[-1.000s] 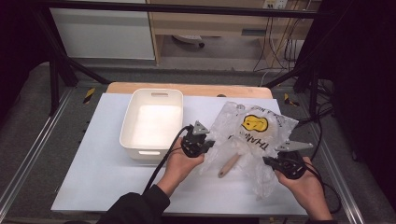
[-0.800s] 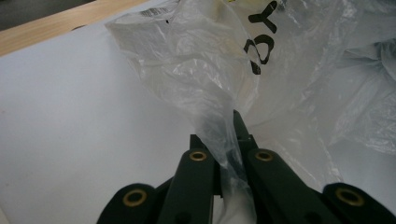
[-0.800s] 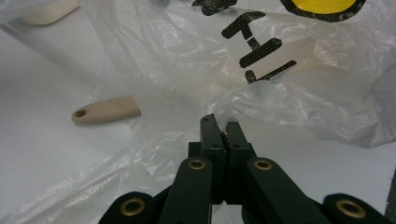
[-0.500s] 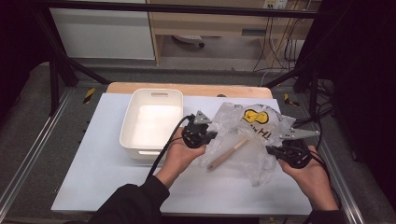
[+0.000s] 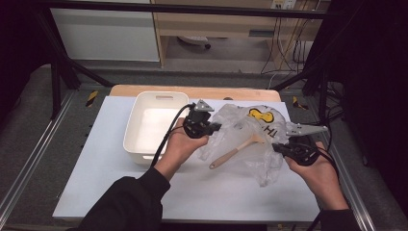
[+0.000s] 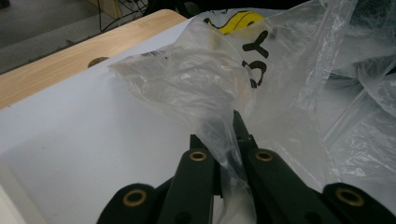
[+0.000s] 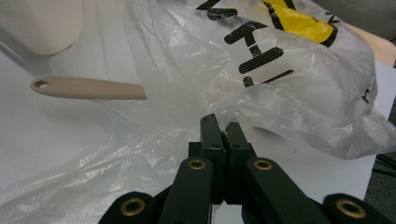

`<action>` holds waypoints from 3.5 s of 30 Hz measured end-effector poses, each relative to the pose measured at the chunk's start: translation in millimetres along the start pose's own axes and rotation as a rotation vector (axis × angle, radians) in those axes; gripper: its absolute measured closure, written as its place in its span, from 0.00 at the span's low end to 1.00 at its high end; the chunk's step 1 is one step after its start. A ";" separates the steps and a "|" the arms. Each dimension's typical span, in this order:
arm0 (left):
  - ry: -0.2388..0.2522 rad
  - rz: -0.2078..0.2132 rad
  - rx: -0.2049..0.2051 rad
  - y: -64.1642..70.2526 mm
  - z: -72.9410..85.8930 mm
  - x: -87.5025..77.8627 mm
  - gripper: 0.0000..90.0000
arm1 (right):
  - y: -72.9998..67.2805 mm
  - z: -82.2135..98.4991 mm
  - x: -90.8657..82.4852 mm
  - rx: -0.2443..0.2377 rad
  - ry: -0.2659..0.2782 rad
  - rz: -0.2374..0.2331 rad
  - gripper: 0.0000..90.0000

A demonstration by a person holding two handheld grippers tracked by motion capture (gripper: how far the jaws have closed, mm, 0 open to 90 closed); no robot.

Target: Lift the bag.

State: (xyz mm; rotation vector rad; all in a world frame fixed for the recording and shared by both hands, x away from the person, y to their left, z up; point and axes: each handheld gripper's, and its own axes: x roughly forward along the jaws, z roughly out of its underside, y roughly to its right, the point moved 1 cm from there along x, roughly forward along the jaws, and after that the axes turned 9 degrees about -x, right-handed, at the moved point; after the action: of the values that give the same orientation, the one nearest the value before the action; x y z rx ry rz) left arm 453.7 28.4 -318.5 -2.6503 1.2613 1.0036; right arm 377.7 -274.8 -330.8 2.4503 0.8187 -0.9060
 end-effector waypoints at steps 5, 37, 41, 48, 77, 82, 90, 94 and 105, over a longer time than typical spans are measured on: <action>0.006 0.011 -0.031 -10.5 -13.4 -9.0 1.00 | 7.5 -13.7 -0.2 0.004 0.006 -0.004 1.00; 0.109 -0.009 -0.132 -62.2 -57.5 -75.8 1.00 | 48.9 -79.9 1.4 0.073 0.039 -0.013 1.00; 0.130 -0.016 -0.149 -69.5 -63.9 -87.9 1.00 | 55.0 -82.3 -0.6 0.094 0.045 -0.016 1.00; 0.149 0.001 -0.177 -76.2 -71.4 -98.6 1.00 | 62.1 -88.1 -7.5 0.105 0.053 -0.013 1.00; 0.173 -0.036 -0.082 -87.9 -84.7 -41.3 1.00 | 77.1 -110.2 -33.5 0.062 0.066 0.078 1.00; 0.114 -0.036 -0.063 -78.4 -56.7 -39.4 1.00 | 63.8 -92.7 -19.2 0.058 0.048 0.044 1.00; 0.018 -0.002 -0.080 -59.4 -13.7 -40.2 1.00 | 38.0 -67.2 -2.6 0.050 0.013 -0.008 1.00; -0.019 0.027 -0.070 -45.5 8.6 -34.5 1.00 | 24.0 -52.6 8.7 0.042 -0.009 -0.038 1.00; -0.031 0.034 -0.086 -19.7 59.1 -28.1 1.00 | -5.8 -5.0 38.3 0.082 -0.056 -0.111 1.00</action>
State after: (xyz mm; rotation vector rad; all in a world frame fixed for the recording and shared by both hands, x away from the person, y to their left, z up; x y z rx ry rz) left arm 423.0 78.3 -353.7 -2.6729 1.2903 1.1252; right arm 399.9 -253.0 -354.5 2.4564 0.9225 -1.0634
